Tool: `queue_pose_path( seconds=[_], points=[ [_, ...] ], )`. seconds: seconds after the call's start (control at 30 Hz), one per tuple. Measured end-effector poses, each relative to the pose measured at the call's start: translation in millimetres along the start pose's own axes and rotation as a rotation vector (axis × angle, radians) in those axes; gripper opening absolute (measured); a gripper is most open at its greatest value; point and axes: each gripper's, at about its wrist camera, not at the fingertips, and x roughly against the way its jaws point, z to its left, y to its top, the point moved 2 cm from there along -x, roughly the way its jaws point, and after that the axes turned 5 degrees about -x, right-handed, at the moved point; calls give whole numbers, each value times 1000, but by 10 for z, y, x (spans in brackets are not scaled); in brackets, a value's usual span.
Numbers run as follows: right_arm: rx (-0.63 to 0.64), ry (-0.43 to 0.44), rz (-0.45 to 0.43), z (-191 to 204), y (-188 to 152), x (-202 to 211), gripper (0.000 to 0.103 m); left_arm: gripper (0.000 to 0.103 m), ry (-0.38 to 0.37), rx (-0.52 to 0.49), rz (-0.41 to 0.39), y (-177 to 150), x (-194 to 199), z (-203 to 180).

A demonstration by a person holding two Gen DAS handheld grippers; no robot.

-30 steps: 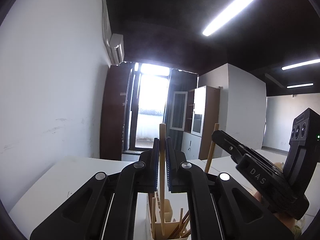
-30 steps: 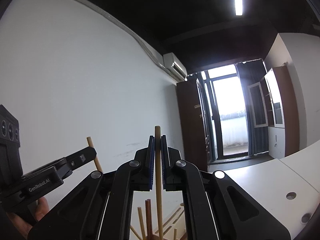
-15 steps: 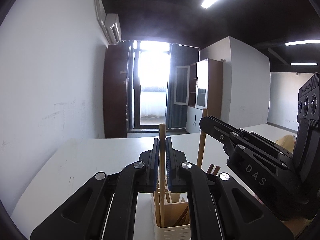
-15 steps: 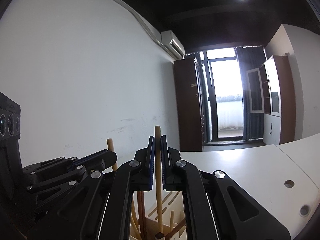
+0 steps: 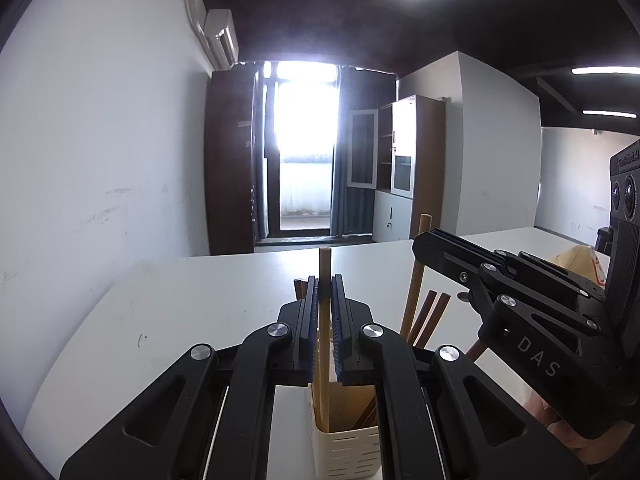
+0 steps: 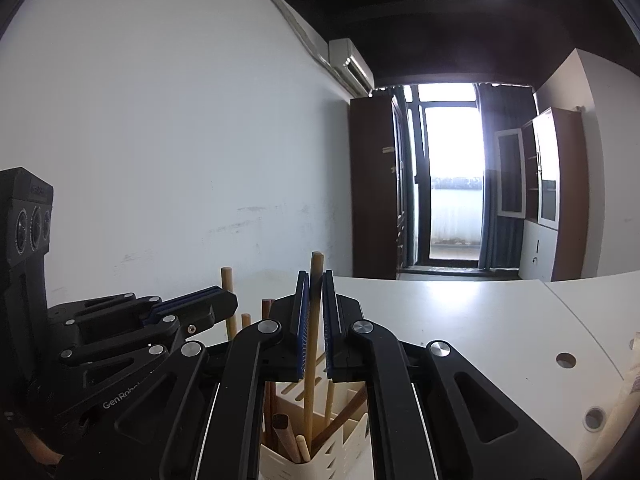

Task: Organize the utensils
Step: 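Lower the chopsticks into the holder and open both grippers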

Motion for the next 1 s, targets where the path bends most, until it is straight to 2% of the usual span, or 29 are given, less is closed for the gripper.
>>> queue_pose_path(
  seconds=[0.33, 0.63, 0.67, 0.7, 0.73, 1.0],
  points=[
    [8, -15, 51, 13, -70, -13, 8, 6, -3, 4, 27, -66, -15, 4],
    [17, -34, 58, 11, -96, -39, 9, 6, -20, 6, 39, -80, -111, 25],
    [14, -38, 57, -1, -94, -35, 15, 6, -20, 13, 44, -84, -125, 37],
    [4, -33, 58, -13, -88, -27, 26, 7, -22, 20, 50, -92, -134, 52],
    [-3, -27, 58, -15, -90, -13, 30, 7, -22, 25, 54, -96, -139, 68],
    [-21, -46, 55, -93, -63, 32, 30, 8, -18, 41, 51, -45, -71, 119]
  ],
)
